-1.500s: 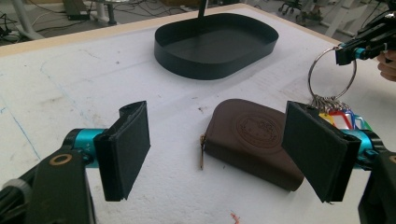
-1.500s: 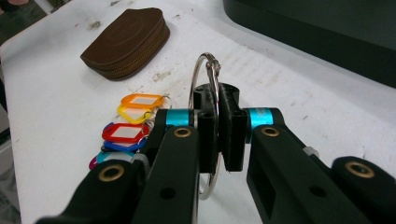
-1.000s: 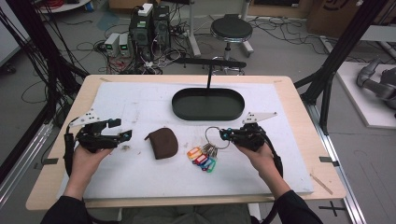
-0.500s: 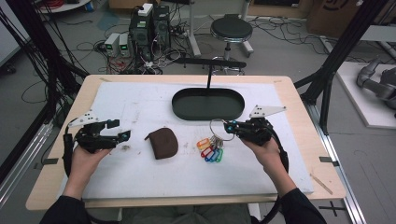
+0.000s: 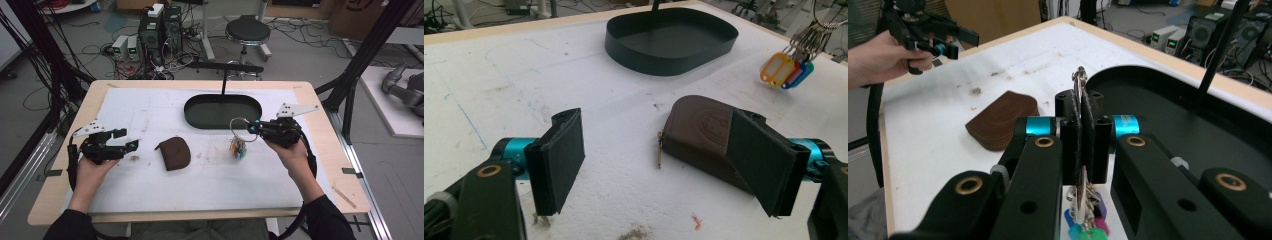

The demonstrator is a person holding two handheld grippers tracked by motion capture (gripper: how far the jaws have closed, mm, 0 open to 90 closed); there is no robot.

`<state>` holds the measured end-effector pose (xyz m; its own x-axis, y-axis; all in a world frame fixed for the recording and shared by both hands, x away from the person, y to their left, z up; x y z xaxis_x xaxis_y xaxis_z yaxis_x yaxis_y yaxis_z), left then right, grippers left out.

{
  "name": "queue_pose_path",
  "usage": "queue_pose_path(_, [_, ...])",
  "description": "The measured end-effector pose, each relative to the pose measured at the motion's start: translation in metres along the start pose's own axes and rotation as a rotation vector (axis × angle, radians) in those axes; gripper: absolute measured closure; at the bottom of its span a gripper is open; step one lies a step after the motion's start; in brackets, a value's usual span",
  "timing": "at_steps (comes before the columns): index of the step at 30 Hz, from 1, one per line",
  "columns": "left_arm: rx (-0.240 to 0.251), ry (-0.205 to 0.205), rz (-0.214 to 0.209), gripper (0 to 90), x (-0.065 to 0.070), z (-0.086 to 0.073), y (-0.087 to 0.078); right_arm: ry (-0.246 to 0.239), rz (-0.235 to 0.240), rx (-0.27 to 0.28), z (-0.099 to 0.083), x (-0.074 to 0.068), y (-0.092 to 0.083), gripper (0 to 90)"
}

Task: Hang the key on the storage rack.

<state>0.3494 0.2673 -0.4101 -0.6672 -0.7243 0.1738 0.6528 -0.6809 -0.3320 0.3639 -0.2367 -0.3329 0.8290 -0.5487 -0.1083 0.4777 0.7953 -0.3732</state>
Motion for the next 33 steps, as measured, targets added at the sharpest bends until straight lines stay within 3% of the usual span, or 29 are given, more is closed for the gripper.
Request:
queue_pose_path(15, [0.001,-0.015,0.009,23.7,-0.004,-0.004,-0.002,-0.037,-0.001,0.034,0.042,0.015,-0.002,87.8])
queue_pose_path(33, [-0.004,-0.020,0.020,23.7,-0.006,-0.008,-0.003,-0.043,-0.052,0.086,0.078,0.042,-0.007,87.8])
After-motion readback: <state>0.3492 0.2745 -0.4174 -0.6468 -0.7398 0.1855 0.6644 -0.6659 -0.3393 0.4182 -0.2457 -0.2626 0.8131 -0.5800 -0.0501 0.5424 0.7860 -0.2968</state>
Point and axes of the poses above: each handheld gripper's, and its own axes: y roughly forward along the jaws, z roughly out of its top, x roughly to its right, the point moved 2 cm from there along y, roughly forward along the jaws, and after that the axes turned 3 degrees about x, right-handed, at the moved point
